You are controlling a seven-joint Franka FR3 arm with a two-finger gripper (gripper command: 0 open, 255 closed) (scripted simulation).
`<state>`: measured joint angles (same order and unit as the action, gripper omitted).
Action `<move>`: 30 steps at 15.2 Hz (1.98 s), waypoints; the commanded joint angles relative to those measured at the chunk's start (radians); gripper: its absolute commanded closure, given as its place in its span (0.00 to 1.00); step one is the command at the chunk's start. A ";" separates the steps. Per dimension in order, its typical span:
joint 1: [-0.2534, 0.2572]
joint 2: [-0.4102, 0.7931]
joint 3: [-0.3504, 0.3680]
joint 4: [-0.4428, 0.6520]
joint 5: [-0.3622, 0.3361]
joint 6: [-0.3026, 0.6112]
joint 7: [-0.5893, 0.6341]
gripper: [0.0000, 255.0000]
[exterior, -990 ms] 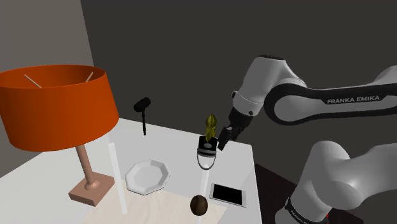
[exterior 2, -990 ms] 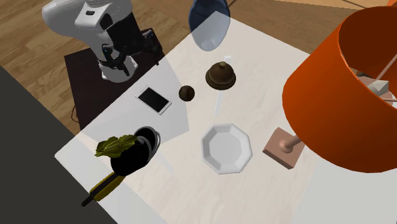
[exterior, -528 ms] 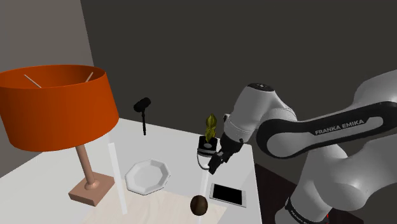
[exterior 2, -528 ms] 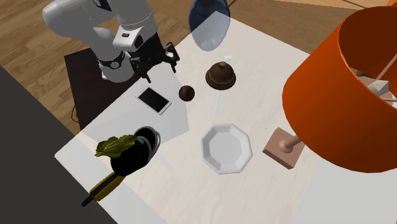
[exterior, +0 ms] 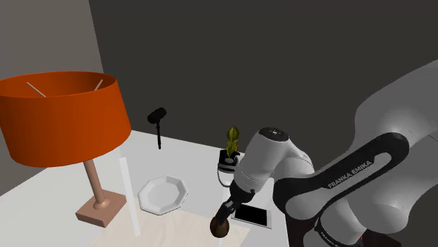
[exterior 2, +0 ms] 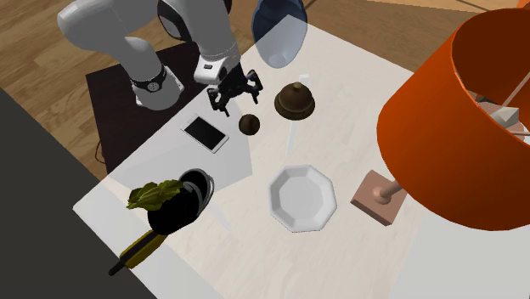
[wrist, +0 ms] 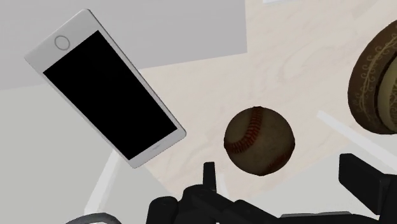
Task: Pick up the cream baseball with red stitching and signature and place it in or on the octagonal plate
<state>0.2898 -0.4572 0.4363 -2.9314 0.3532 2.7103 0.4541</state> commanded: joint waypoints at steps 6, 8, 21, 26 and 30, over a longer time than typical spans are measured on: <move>-0.046 0.216 0.078 0.018 -0.034 0.207 0.054 0.00; -0.075 0.266 0.100 0.023 -0.065 0.251 0.074 0.00; -0.085 0.279 0.108 0.025 -0.077 0.262 0.084 1.00; -0.085 0.280 0.107 0.024 -0.077 0.263 0.082 1.00; -0.043 0.194 0.072 0.029 -0.032 0.174 0.051 1.00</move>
<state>0.2390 -0.2429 0.5166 -2.9049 0.3130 2.9094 0.5125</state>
